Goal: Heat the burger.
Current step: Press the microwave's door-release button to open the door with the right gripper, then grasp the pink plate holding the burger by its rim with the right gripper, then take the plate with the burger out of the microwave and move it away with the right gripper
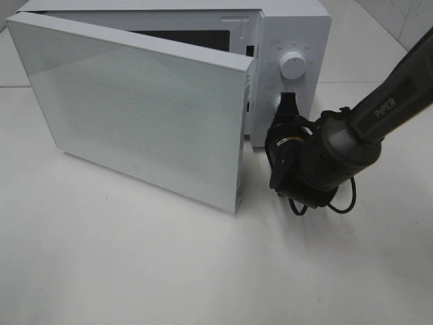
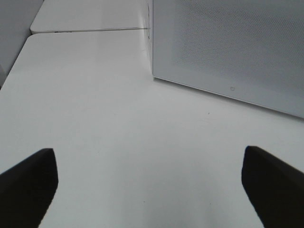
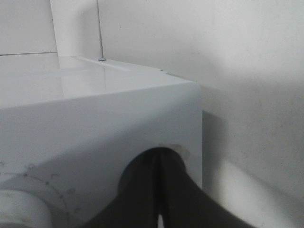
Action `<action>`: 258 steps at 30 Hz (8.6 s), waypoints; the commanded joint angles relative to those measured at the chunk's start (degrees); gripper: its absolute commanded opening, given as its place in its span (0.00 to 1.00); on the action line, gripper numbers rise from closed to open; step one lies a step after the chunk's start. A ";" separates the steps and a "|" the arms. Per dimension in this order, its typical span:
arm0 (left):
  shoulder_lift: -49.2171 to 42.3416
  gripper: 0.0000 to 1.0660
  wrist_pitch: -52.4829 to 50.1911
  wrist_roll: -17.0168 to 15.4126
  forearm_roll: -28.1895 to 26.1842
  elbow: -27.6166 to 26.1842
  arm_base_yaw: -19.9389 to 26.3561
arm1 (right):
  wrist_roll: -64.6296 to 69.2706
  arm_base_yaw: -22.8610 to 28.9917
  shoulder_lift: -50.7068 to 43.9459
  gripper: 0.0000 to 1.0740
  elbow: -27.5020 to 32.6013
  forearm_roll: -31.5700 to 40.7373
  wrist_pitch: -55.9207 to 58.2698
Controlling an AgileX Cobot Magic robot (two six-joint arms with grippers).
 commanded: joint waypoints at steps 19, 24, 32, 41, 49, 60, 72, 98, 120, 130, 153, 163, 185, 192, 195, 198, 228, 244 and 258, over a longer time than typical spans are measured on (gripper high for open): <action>-1.20 0.92 -0.40 -0.29 -0.34 0.11 0.23 | -0.80 -2.01 -2.98 0.00 0.34 -6.19 -6.47; -1.20 0.92 -0.40 -0.29 -0.34 0.11 0.23 | 0.40 -1.20 -5.39 0.00 4.47 -6.30 -5.79; -1.20 0.92 -0.40 -0.29 -0.34 0.11 0.23 | -0.97 1.20 -9.22 0.00 9.85 -6.93 -0.11; -1.20 0.92 -0.40 -0.29 -0.34 0.11 0.23 | -12.20 1.32 -18.51 0.00 16.10 -13.06 12.26; -1.20 0.92 -0.40 -0.29 -0.34 0.11 0.23 | -39.48 1.32 -29.11 0.01 17.36 -13.06 30.14; -1.20 0.92 -0.40 -0.29 -0.34 0.11 0.23 | -61.42 1.32 -35.92 0.04 17.02 -15.01 51.80; -1.20 0.92 -0.40 -0.29 -0.34 0.11 0.23 | -64.23 1.32 -35.92 0.06 6.65 -36.78 83.25; -1.20 0.92 -0.40 -0.29 -0.40 0.11 0.23 | -127.54 1.32 -35.92 0.14 -7.96 -49.85 108.40; -1.20 0.92 -0.40 -0.29 -0.40 0.11 0.23 | -125.42 6.65 -35.92 0.90 -7.96 -61.02 92.36; -1.20 0.92 -0.40 -0.29 -0.40 0.11 0.23 | -124.96 6.65 -35.81 0.89 -7.96 -64.06 86.12; -1.20 0.92 -0.40 -0.29 -0.34 0.11 0.23 | -119.23 9.28 -22.63 0.85 -20.91 -68.41 83.82; -1.20 0.92 -0.40 -0.29 -0.34 0.11 0.23 | -119.23 9.97 -17.53 0.84 -26.59 -68.47 84.11; -1.20 0.92 -0.40 -0.29 -0.34 0.11 0.23 | -118.95 9.97 -1.83 0.80 -45.66 -69.10 87.15; -1.20 0.92 -0.40 -0.29 -0.34 0.11 0.23 | -117.06 9.80 2.18 0.79 -50.82 -69.96 87.09; -1.20 0.92 -0.40 -0.29 -0.34 0.11 0.23 | -117.06 9.63 3.67 0.78 -52.37 -69.96 87.09; -1.20 0.92 -0.40 -0.29 -0.34 0.11 0.23 | -117.06 9.17 5.04 0.78 -53.40 -69.90 87.09; -1.20 0.92 -0.29 -0.29 1.15 0.11 0.23 | -116.43 7.73 14.73 0.73 -64.40 -69.73 86.34; -1.20 0.92 -0.23 -0.29 1.38 0.11 0.23 | -115.74 7.91 14.90 0.00 -64.40 -67.84 88.12; -1.20 0.92 -0.23 -0.29 1.38 0.11 0.23 | -125.71 8.54 13.98 0.00 -64.40 -60.91 95.05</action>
